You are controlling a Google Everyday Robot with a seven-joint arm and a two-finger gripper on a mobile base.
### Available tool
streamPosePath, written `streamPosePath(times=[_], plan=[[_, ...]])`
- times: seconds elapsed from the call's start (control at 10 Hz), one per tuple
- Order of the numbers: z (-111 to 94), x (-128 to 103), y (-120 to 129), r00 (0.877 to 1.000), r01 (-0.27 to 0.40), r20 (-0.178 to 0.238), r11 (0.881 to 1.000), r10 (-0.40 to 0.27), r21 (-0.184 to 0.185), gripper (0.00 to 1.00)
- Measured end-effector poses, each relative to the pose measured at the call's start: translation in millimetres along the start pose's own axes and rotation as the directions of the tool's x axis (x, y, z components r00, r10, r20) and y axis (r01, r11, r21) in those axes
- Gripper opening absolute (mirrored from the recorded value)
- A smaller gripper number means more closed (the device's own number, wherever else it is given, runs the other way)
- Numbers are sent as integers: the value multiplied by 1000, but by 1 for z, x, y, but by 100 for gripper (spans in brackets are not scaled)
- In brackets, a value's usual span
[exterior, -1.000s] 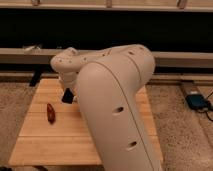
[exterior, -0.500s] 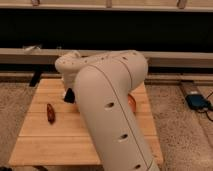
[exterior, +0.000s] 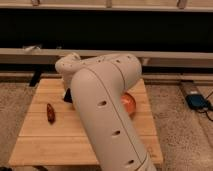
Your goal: Place the eraser on the white sponge
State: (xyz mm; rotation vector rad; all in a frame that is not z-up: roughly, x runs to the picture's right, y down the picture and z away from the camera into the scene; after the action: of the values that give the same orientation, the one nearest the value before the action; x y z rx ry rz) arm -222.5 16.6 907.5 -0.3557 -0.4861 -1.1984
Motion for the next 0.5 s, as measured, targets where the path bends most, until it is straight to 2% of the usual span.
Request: streamPosePath(times=[0.5], plan=[[15, 7, -15, 998, 2, -60, 1000, -1, 8, 15]])
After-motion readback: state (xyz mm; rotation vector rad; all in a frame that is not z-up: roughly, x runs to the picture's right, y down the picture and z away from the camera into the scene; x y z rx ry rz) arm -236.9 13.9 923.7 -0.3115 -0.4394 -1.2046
